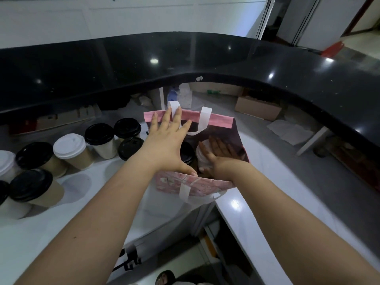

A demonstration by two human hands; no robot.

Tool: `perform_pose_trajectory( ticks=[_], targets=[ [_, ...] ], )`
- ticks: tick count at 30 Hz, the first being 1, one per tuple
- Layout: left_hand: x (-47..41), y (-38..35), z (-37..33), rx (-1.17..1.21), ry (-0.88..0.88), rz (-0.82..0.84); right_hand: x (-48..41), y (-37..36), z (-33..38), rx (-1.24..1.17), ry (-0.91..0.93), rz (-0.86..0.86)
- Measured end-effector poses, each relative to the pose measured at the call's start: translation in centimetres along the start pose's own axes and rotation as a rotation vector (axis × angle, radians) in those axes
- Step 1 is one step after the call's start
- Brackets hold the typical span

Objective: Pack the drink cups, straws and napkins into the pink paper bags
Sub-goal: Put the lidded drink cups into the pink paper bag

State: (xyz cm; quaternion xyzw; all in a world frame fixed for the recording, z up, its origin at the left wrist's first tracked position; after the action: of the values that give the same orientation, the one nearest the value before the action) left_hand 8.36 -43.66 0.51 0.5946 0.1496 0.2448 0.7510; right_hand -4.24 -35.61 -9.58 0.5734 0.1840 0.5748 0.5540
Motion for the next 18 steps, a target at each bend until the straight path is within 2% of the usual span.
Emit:
perform_pose_trajectory(
  ticks=[6,10,13,16,18],
  targets=[
    [1.0,0.4,-0.8,0.036,-0.024,-0.063,-0.7,-0.6,-0.4,0.0,0.002,0.007],
    [1.6,0.9,-0.4,0.138,-0.017,-0.189,0.1,2.0,1.0,0.004,0.059,-0.01],
    [2.2,1.6,0.7,0.283,0.023,-0.326,2.8,6.8,3.1,-0.146,0.177,-0.198],
    [3.4,2.8,2.0,0.431,0.077,-0.504,7.5,10.8,3.4,-0.423,0.349,-0.477],
    [4.6,3.0,3.0,0.532,0.127,-0.602,10.0,11.8,2.0,-0.525,0.441,-0.684]
  ],
)
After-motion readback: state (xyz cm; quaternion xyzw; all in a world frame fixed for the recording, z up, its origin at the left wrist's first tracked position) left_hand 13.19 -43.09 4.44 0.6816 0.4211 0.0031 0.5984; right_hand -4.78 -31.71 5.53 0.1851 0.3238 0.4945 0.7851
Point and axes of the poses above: each hand's wrist, its own x-axis away from the middle knuckle, its own y-axis out of the back of the hand, z = x × y, the point moved 8 cm from there along -x, towards the middle knuckle, and after that the axes turned 13 degrees about -x, right-handed, at the moved point
